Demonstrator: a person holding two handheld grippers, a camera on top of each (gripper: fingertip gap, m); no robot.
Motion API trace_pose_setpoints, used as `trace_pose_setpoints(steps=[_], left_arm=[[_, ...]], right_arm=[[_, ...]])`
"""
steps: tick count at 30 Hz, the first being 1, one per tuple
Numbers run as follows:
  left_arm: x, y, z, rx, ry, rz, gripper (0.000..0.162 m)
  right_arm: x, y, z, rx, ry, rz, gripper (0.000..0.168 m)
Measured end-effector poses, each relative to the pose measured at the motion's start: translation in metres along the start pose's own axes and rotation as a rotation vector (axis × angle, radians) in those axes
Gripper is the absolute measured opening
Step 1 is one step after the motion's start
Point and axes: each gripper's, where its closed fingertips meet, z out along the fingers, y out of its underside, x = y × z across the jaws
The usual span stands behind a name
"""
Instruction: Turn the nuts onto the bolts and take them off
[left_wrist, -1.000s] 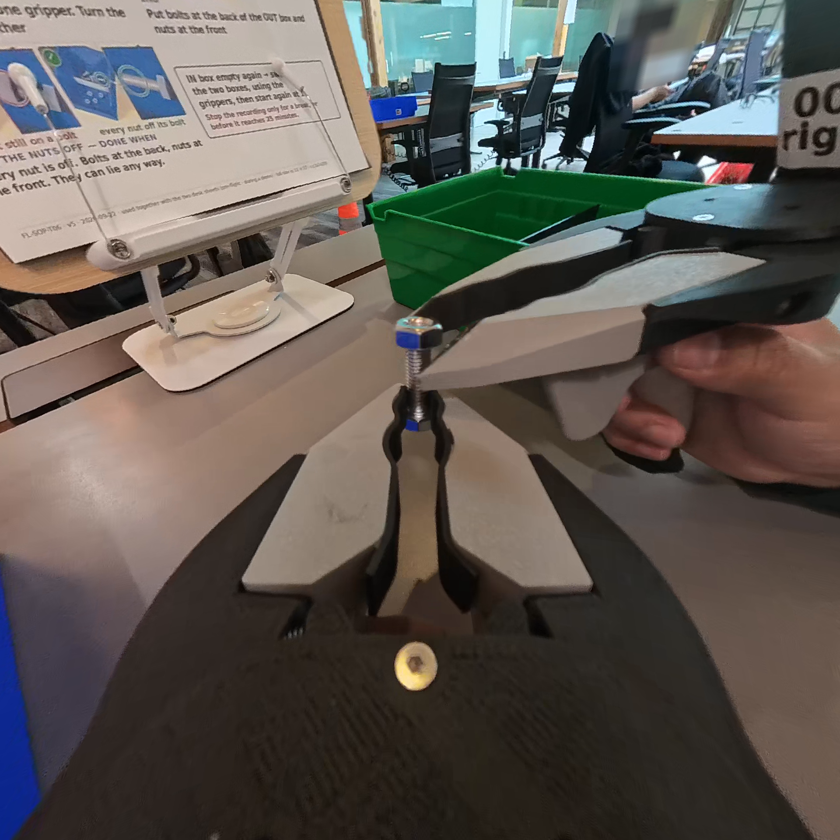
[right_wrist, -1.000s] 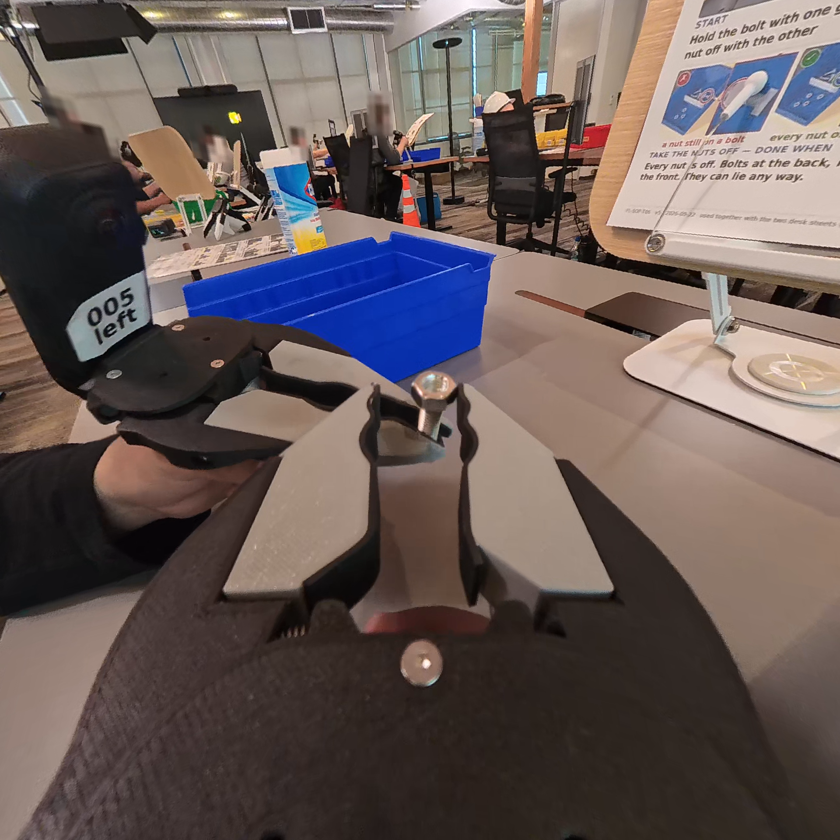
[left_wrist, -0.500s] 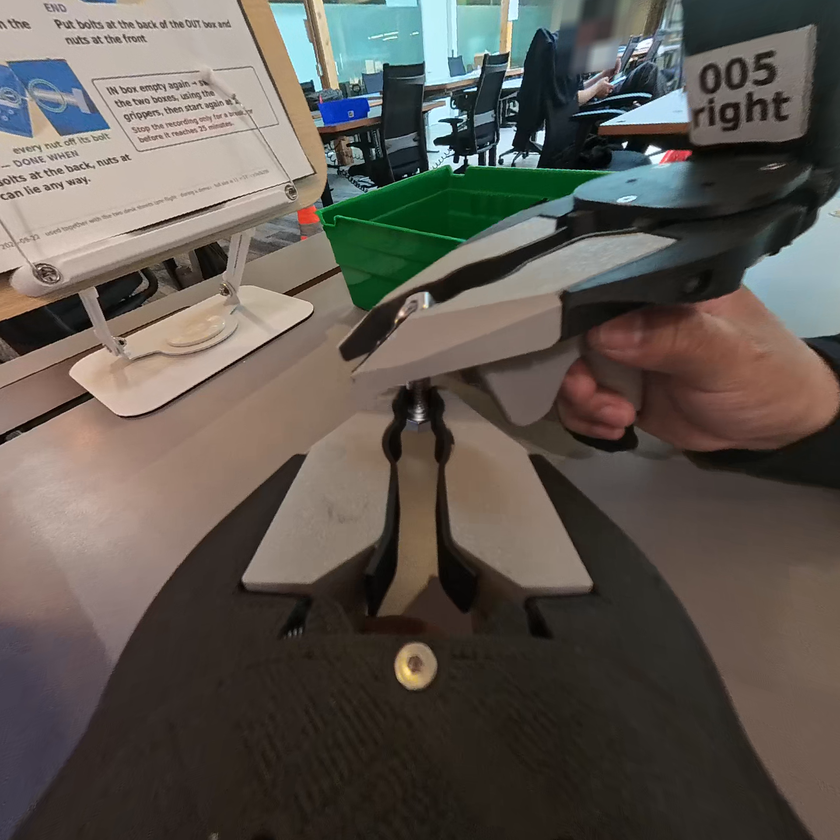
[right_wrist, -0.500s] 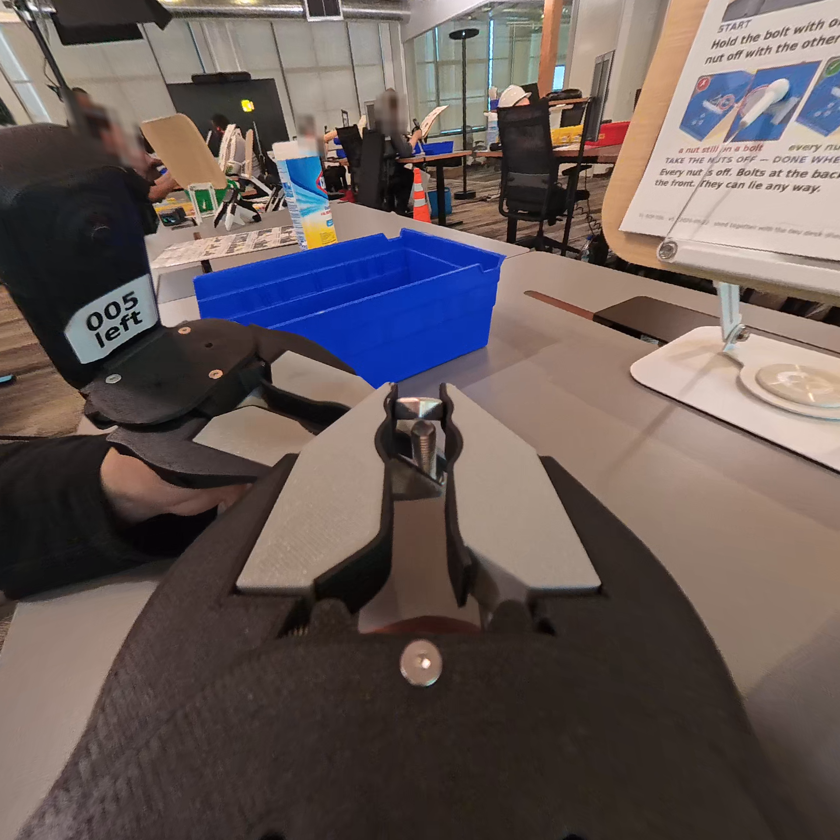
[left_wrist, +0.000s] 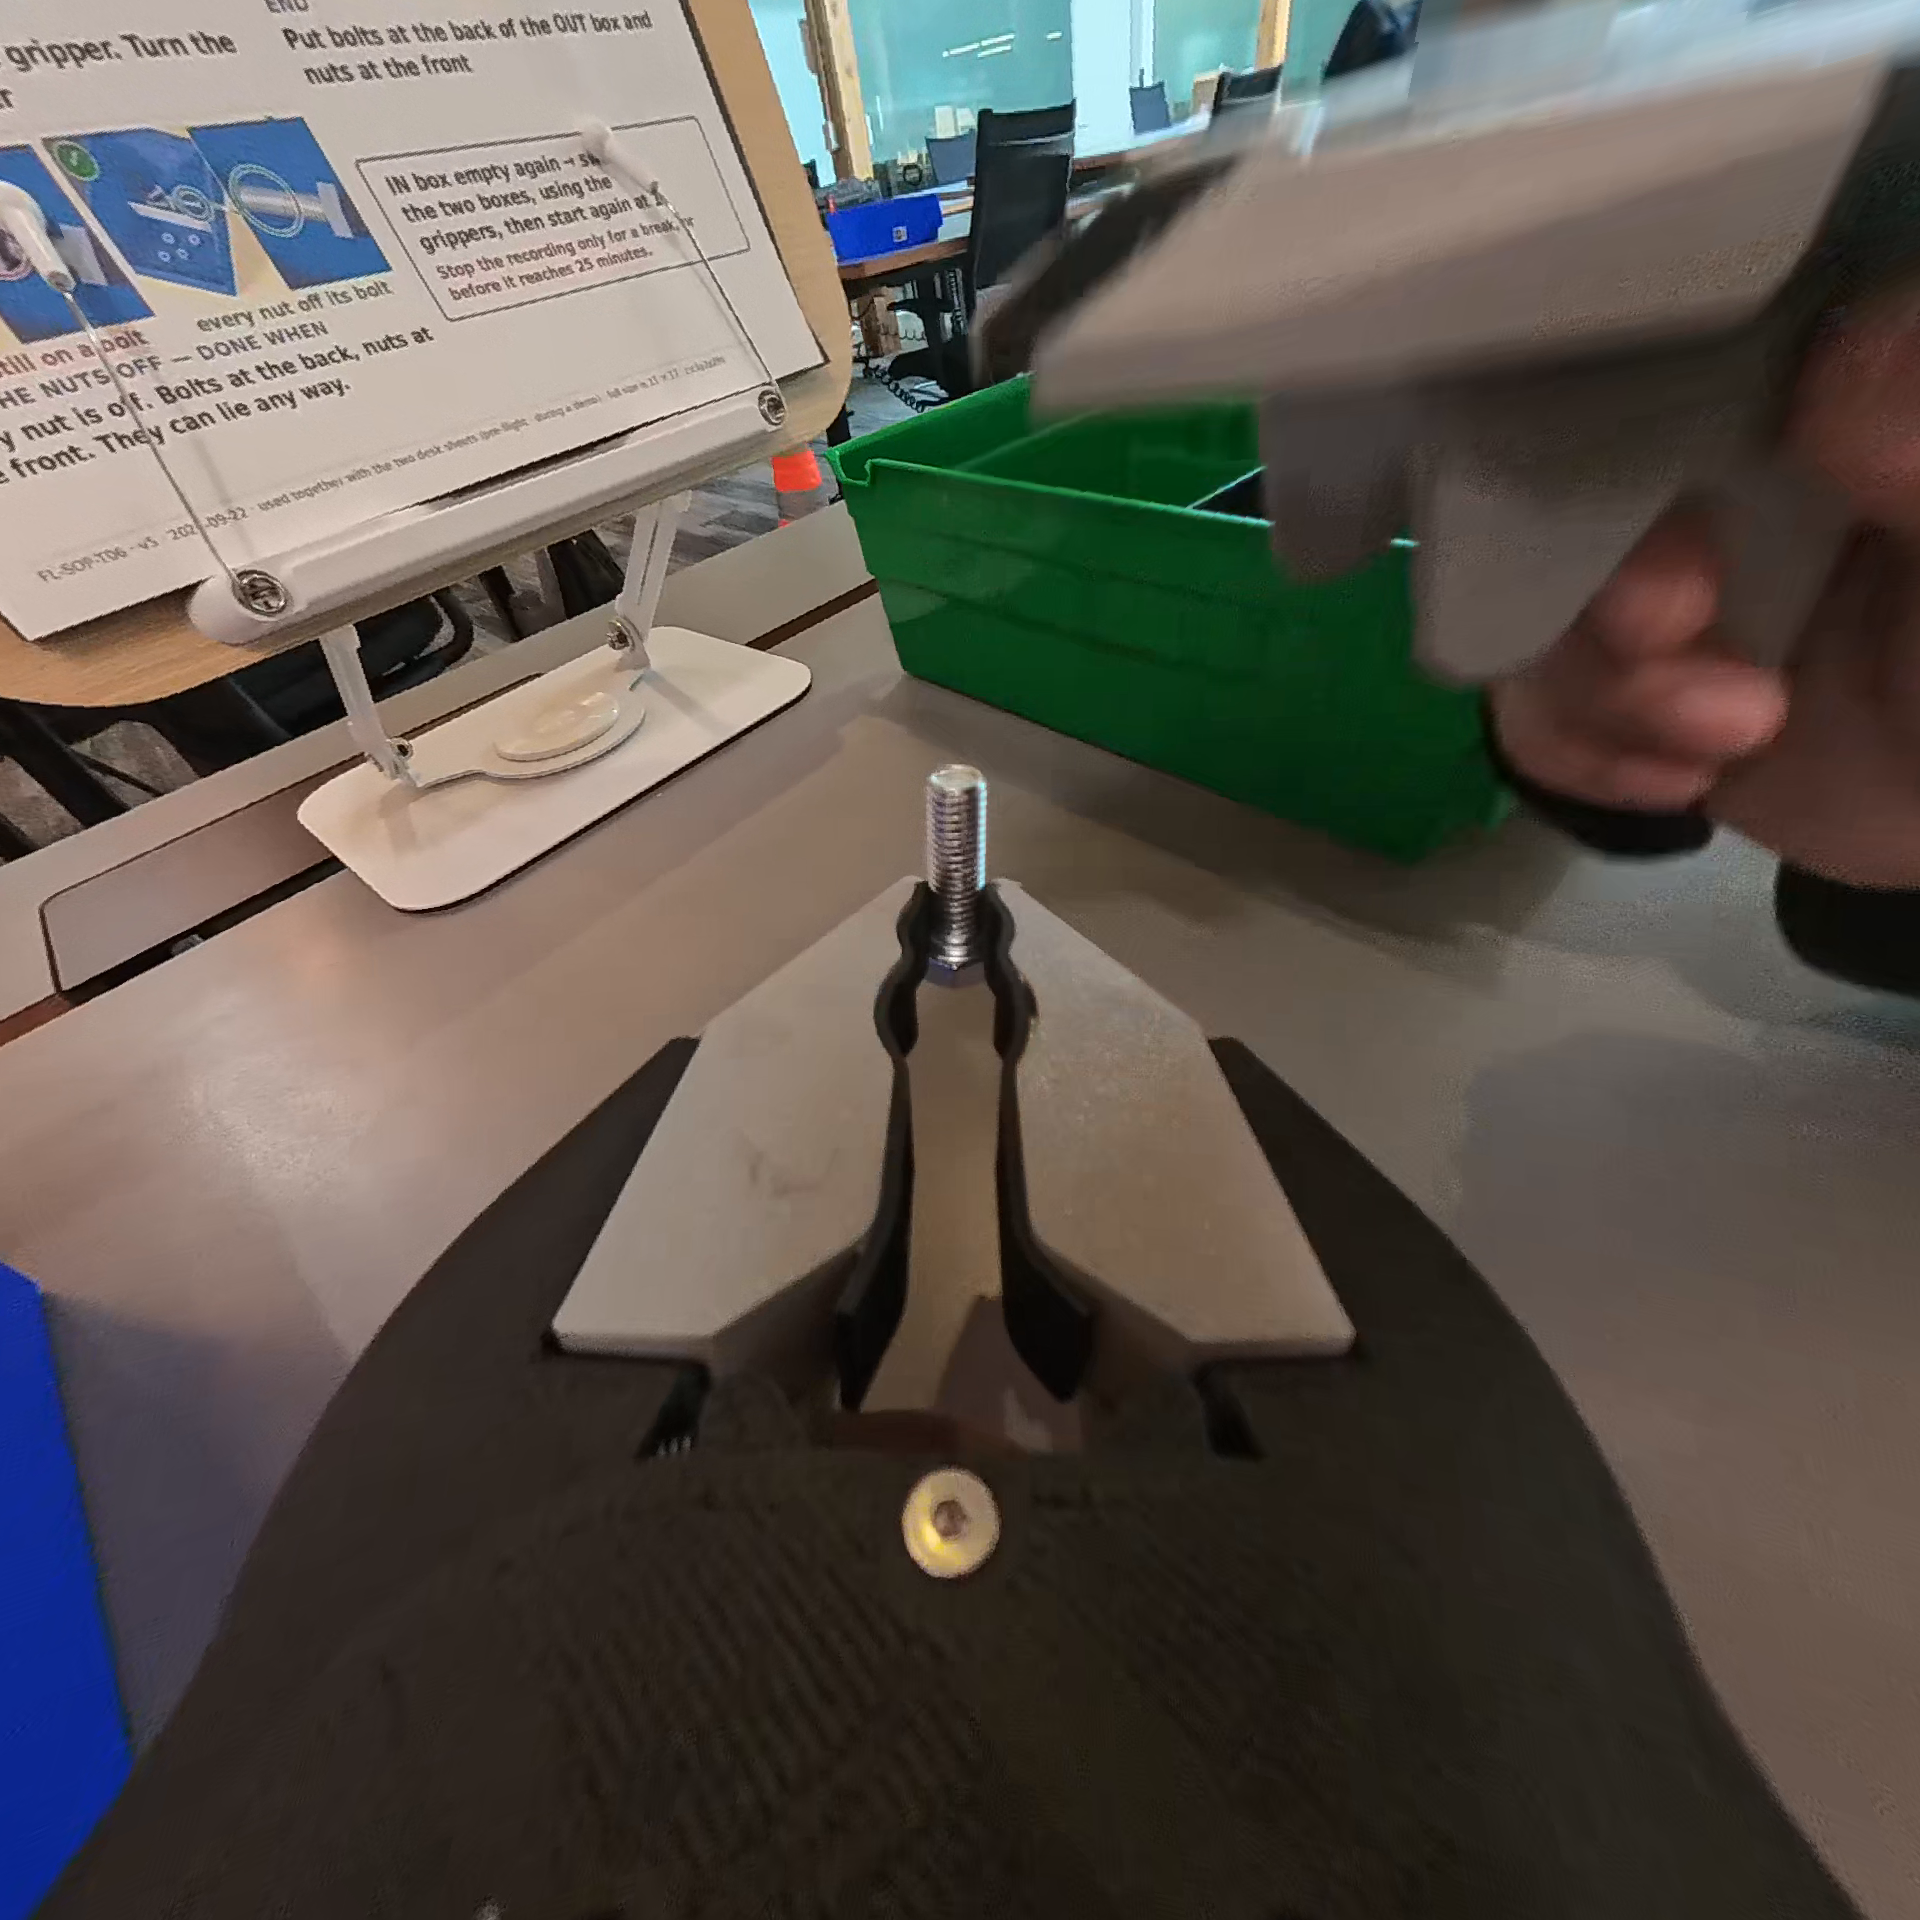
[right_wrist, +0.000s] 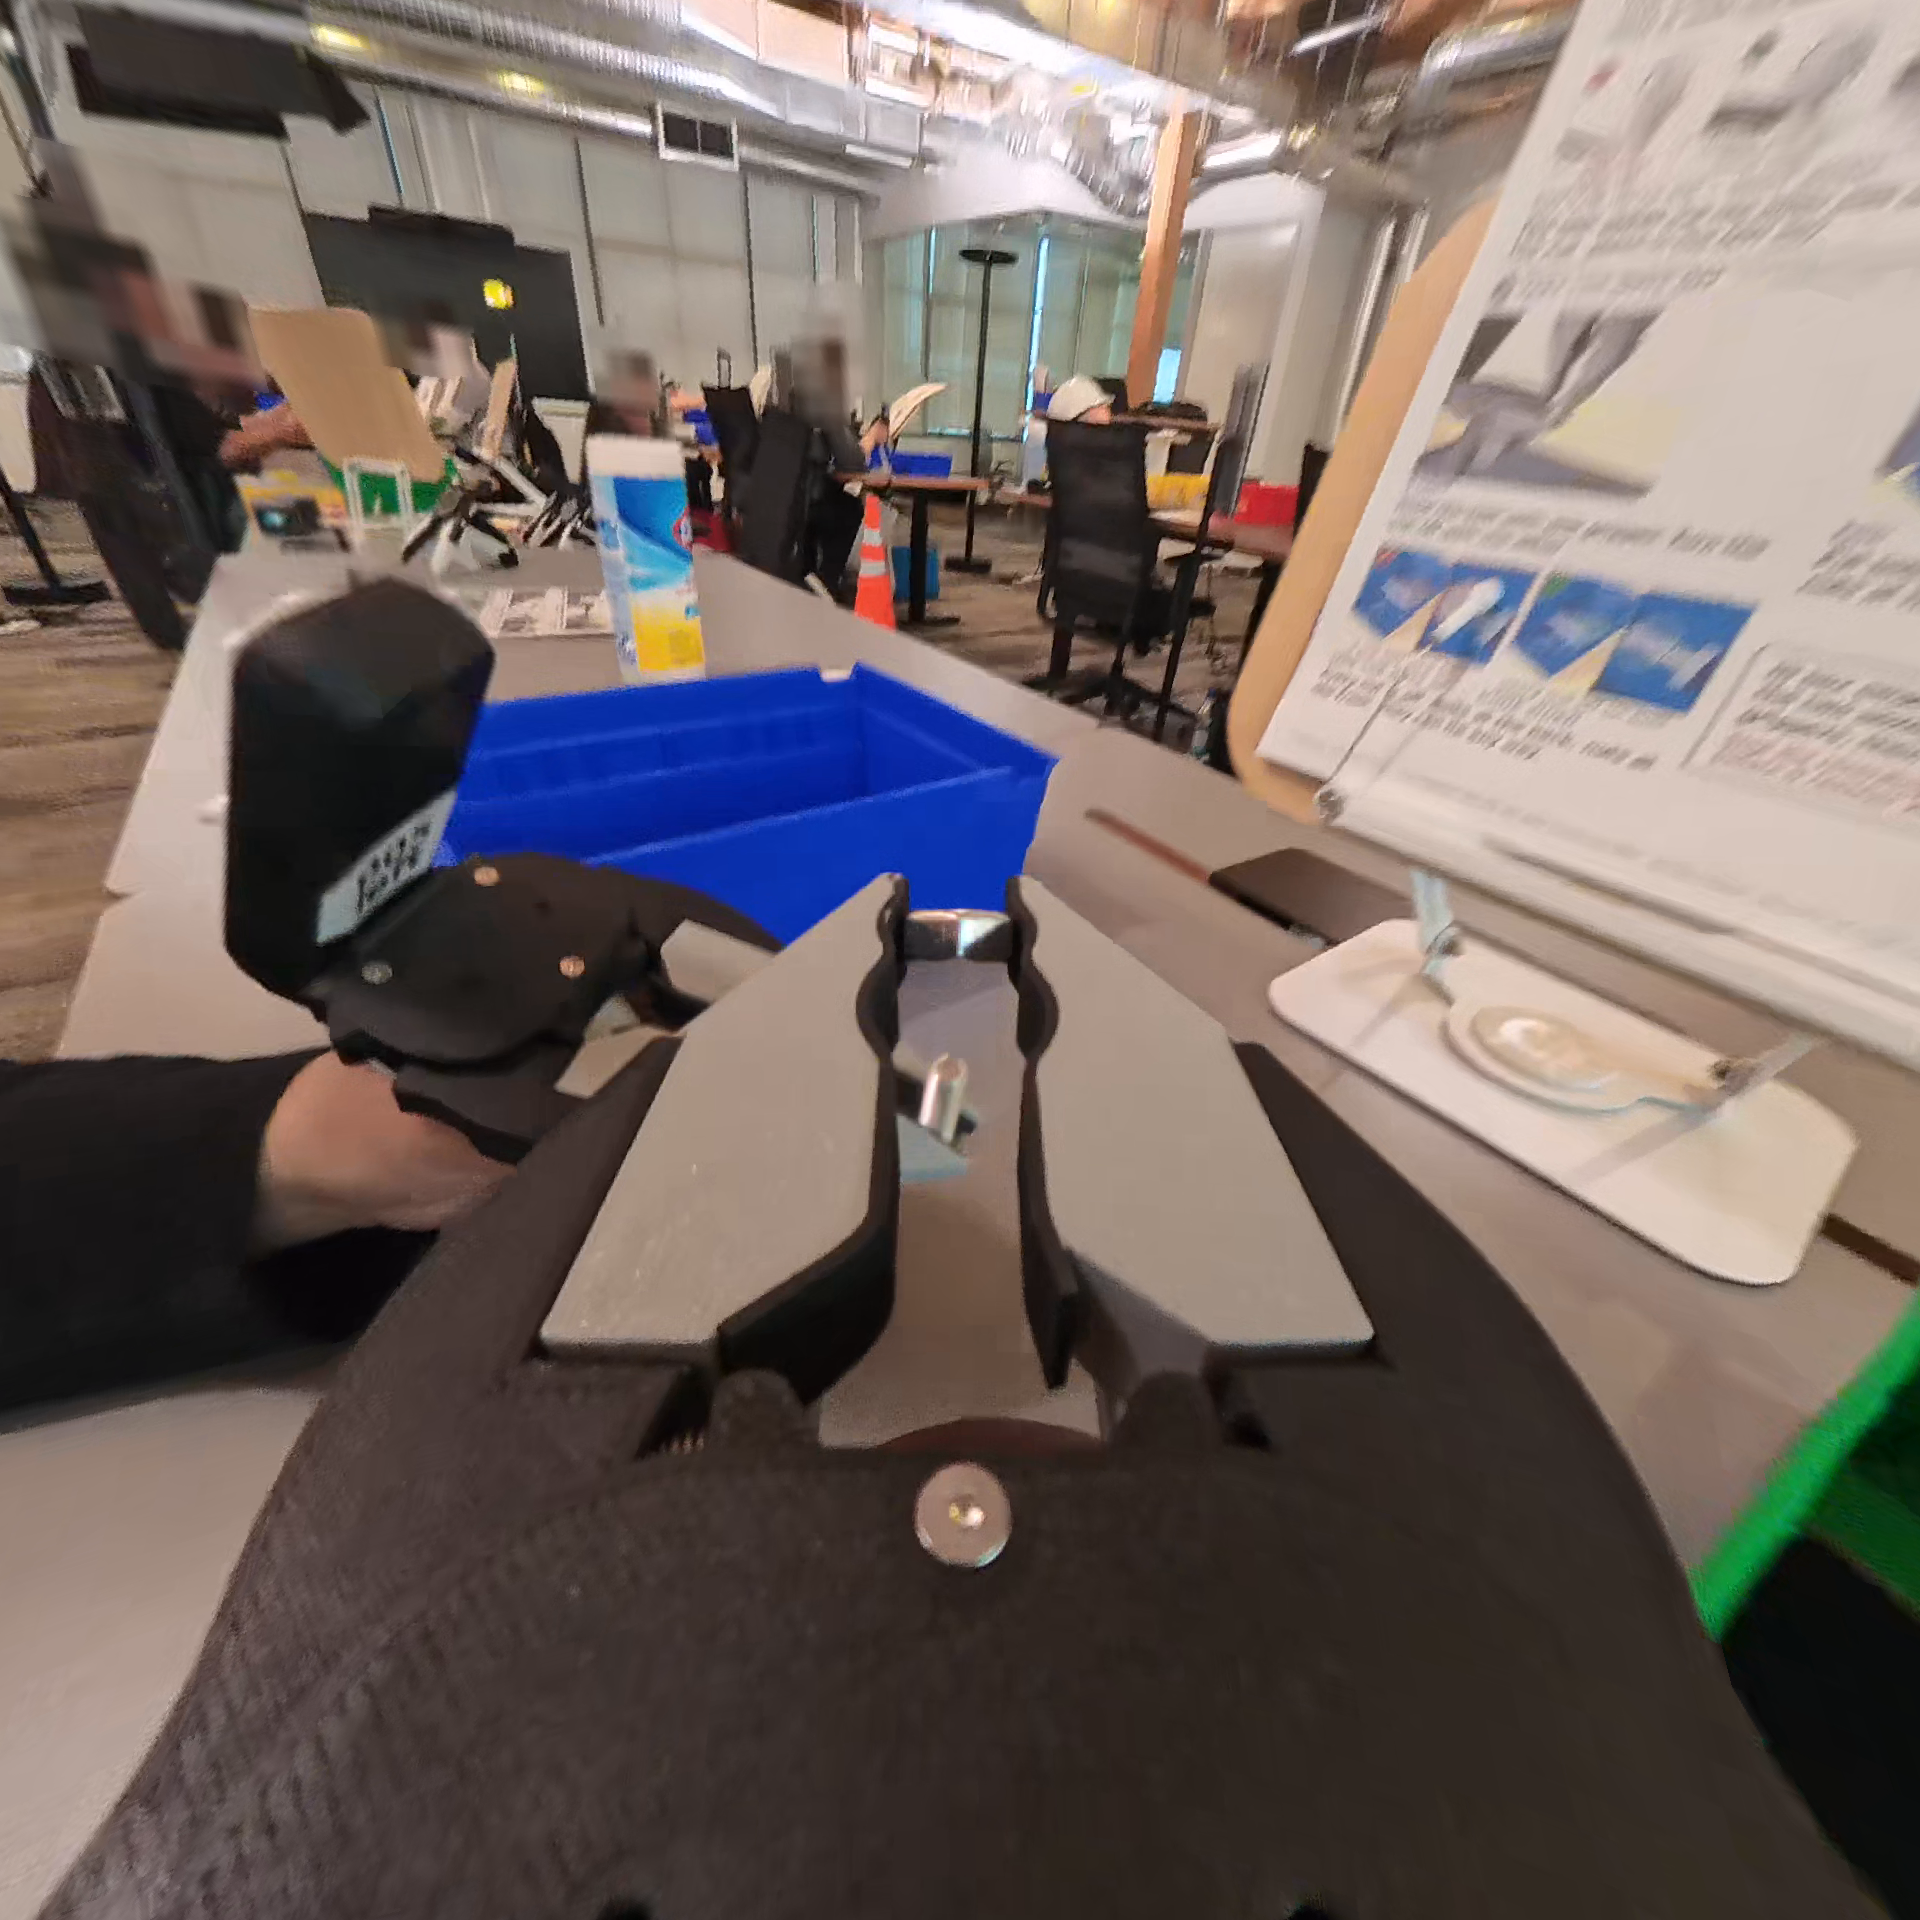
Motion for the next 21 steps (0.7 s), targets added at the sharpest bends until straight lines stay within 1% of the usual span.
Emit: trace_pose_setpoints(steps=[2, 3, 5, 8, 9, 10, 13, 16, 19, 21], left_arm=[[0.001, 0.002, 0.001, -0.003, 0.013, -0.012, 0.006], [0.002, 0.002, 0.001, -0.002, 0.027, -0.031, 0.006], [0.004, 0.001, 0.001, 0.014, 0.063, -0.082, 0.006], [0.002, 0.000, -0.001, 0.029, 0.083, -0.139, 0.006], [0.001, -0.001, -0.001, 0.030, 0.085, -0.148, 0.006], [0.001, -0.001, -0.001, 0.030, 0.083, -0.152, 0.006], [0.001, 0.001, 0.001, 0.023, 0.071, -0.138, 0.006], [0.004, 0.006, 0.004, 0.005, 0.078, -0.132, 0.006], [0.005, 0.006, 0.005, 0.001, 0.081, -0.127, 0.006], [0.007, 0.006, 0.005, 0.000, 0.087, -0.121, 0.006]], right_arm=[[0.011, -0.018, -0.015, 0.015, 0.031, -0.039, 0.014], [0.019, -0.023, -0.021, -0.008, 0.051, -0.072, 0.014], [0.043, -0.025, -0.035, -0.094, 0.122, -0.160, 0.015], [0.093, -0.026, -0.069, -0.210, 0.302, -0.292, 0.015], [0.109, -0.025, -0.082, -0.262, 0.356, -0.315, 0.015], [0.120, -0.019, -0.093, -0.316, 0.372, -0.307, 0.015], [0.134, 0.027, -0.114, -0.531, 0.293, -0.134, 0.014], [0.143, 0.082, -0.131, -0.762, 0.259, -0.027, 0.015], [0.124, 0.132, -0.138, -0.973, 0.137, 0.138, 0.016], [0.119, 0.151, -0.139, -1.066, 0.123, 0.157, 0.028]])
